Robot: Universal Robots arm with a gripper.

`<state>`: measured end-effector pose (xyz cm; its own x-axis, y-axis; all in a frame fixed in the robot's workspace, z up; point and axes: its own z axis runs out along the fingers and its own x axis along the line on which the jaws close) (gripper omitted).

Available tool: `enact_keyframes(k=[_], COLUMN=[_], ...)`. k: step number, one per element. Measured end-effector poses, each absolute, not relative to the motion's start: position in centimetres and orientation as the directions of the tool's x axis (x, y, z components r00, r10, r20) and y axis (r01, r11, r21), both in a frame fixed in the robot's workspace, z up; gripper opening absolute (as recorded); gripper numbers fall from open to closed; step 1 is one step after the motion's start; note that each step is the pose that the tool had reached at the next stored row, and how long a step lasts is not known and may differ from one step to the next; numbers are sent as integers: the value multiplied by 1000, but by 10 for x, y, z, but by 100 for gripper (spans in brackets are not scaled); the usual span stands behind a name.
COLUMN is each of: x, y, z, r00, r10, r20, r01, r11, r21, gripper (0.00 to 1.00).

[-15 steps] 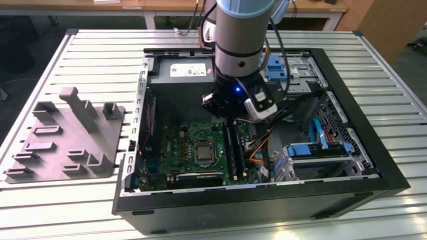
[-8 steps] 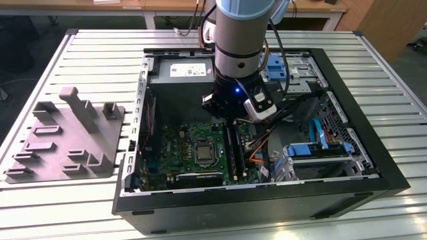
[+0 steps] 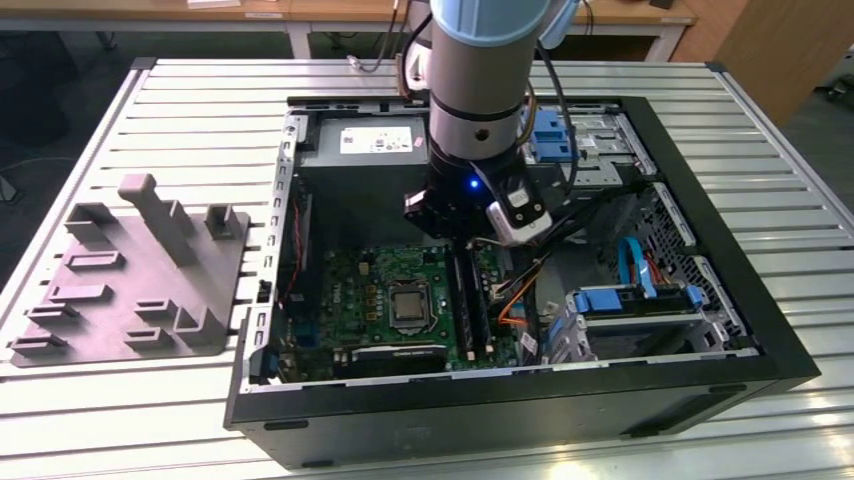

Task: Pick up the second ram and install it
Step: 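Press down the second ram until it locks into place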

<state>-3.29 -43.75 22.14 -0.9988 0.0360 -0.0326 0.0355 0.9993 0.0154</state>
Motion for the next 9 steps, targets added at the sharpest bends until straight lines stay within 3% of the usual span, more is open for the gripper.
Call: enact_keyframes(k=[9], x=[-33], y=[-438], z=[219], r00=[-999], r10=[36], r20=[-32], r01=[35], r11=[999], r21=[15], gripper=[10])
